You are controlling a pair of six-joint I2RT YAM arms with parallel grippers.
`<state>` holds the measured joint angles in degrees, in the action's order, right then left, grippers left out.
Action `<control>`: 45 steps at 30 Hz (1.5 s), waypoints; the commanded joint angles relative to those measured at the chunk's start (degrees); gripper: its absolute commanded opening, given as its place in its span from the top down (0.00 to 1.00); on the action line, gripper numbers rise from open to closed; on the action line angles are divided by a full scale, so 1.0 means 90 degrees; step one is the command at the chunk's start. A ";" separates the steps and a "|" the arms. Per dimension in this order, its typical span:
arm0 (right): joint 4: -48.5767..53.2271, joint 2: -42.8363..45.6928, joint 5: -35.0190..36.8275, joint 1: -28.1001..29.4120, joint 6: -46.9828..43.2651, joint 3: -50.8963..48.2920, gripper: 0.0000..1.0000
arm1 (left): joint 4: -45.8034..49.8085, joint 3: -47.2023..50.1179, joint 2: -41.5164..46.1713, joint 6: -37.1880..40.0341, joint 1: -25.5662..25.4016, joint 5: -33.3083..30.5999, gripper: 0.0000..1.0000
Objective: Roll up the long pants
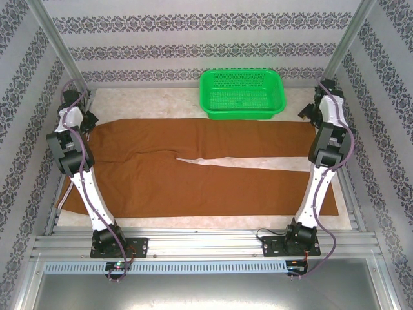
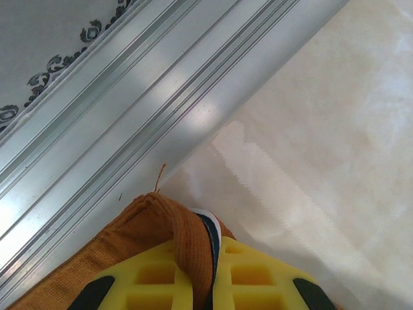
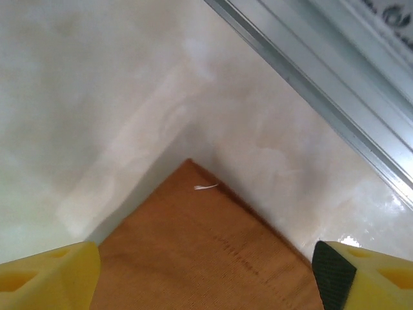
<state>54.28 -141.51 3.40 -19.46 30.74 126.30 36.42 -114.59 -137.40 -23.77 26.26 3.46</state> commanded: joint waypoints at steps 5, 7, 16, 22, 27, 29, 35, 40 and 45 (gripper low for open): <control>0.0462 -0.0382 -0.0468 -0.0078 0.0149 0.0409 0.14 | 0.0299 0.0169 0.0178 0.0076 -0.0022 0.0216 1.00; 0.0508 -0.0505 -0.0544 -0.0076 0.0115 0.0596 0.15 | 0.0286 0.0177 0.0179 0.0067 -0.0026 0.0220 1.00; 0.0837 -0.0987 -0.0631 -0.0108 0.0073 0.1477 0.16 | 0.0308 0.0147 0.0155 0.0062 -0.0037 0.0231 1.00; 0.0946 -0.1337 -0.1198 -0.0188 0.0119 0.1764 0.37 | 0.0386 0.0046 0.0109 0.0044 -0.0031 0.0249 1.00; 0.0947 -0.1450 -0.1719 -0.0335 0.0180 0.1690 1.00 | 0.0430 0.0027 0.0107 0.0044 -0.0034 0.0260 1.00; 0.0895 -0.1283 -0.1619 -0.0367 0.0158 0.1419 1.00 | 0.0413 0.0090 0.0166 0.0049 -0.0033 0.0250 1.00; 0.0092 -0.0093 -0.1360 -0.0505 0.0183 -0.0247 1.00 | 0.0406 0.0326 0.0321 0.0036 -0.0040 0.0097 1.00; -0.0585 0.0880 -0.1235 -0.0518 0.0151 -0.1525 1.00 | 0.0098 0.0826 0.0702 -0.0069 -0.0037 0.0029 1.00; 0.0135 0.0548 -0.0895 -0.0571 0.0069 -0.0865 0.90 | 0.0442 0.0340 0.0607 -0.0034 -0.0043 0.0133 1.00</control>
<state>51.83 -136.03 -6.87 -23.90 31.57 115.04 36.53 -109.10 -133.14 -24.03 26.26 4.03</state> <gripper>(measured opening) 0.085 0.089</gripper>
